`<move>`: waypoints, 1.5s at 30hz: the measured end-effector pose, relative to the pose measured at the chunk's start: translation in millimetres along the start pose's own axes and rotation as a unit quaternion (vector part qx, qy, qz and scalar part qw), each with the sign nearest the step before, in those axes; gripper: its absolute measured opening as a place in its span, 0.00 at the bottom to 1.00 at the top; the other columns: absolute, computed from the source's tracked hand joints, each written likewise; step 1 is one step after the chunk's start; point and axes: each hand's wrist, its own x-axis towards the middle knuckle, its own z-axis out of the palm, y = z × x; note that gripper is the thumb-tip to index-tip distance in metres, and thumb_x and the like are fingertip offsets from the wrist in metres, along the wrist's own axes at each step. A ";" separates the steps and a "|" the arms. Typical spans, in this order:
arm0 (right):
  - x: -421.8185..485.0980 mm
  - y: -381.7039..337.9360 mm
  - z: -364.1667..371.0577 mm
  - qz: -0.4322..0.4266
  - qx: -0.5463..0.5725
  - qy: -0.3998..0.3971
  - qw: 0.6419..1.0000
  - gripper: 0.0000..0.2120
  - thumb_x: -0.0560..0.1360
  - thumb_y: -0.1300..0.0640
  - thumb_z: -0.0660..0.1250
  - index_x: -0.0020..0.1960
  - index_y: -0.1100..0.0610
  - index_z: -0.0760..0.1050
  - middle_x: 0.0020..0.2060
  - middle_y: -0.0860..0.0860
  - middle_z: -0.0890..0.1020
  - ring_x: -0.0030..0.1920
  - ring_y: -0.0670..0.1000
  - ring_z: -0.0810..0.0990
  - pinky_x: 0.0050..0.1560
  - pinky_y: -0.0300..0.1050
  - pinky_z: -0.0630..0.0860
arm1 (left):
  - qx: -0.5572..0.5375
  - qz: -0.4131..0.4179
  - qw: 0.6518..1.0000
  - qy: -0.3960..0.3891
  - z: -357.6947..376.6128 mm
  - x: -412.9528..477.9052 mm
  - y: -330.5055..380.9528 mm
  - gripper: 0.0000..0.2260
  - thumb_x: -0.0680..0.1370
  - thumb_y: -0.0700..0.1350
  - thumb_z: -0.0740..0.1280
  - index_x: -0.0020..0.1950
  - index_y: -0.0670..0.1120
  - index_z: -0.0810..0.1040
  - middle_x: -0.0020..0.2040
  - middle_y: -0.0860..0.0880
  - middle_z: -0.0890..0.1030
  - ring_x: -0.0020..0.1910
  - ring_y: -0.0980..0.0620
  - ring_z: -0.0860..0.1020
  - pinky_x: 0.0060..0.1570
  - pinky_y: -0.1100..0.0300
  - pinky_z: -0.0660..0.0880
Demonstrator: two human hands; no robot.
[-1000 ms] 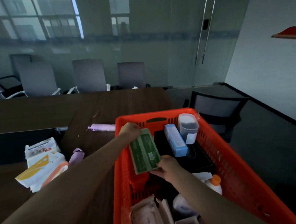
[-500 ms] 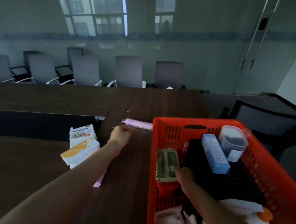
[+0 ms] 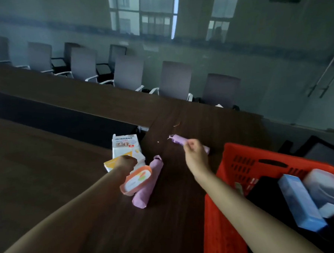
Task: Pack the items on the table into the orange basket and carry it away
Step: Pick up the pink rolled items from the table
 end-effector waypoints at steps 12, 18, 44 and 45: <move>23.6 90.3 167.1 0.244 -0.095 -0.160 0.952 0.21 0.76 0.50 0.62 0.63 0.62 0.70 0.54 0.60 0.79 0.45 0.55 0.76 0.49 0.50 0.77 | -0.037 -0.180 0.983 -0.003 -36.3 89.6 -85.0 0.08 0.75 0.34 0.64 0.52 0.33 0.77 0.31 0.45 0.70 0.28 0.51 0.67 0.28 0.63 0.65; 25.0 116.4 196.8 0.253 -0.073 -0.206 0.943 0.24 0.77 0.54 0.63 0.72 0.55 0.63 0.65 0.56 0.74 0.65 0.58 0.74 0.64 0.53 0.72 | -0.038 -0.226 0.972 -0.054 -19.4 108.1 -107.1 0.07 0.76 0.36 0.60 0.39 0.37 0.74 0.30 0.44 0.65 0.26 0.52 0.74 0.19 0.70 0.62; 37.8 17.7 -140.5 0.065 0.134 0.198 0.969 0.15 0.74 0.63 0.65 0.59 0.52 0.70 0.50 0.53 0.76 0.49 0.56 0.79 0.45 0.59 0.82 | -0.138 0.025 0.964 -0.228 123.9 -104.9 119.5 0.15 0.76 0.31 0.53 0.40 0.43 0.76 0.38 0.46 0.78 0.35 0.51 0.78 0.37 0.61 0.76; 32.8 21.4 -156.9 0.068 0.135 0.207 0.967 0.16 0.74 0.63 0.65 0.60 0.54 0.70 0.49 0.53 0.76 0.49 0.56 0.79 0.45 0.59 0.81 | -0.120 0.025 0.963 -0.240 135.3 -114.9 120.6 0.14 0.78 0.32 0.53 0.39 0.43 0.76 0.38 0.46 0.78 0.35 0.51 0.77 0.37 0.61 0.75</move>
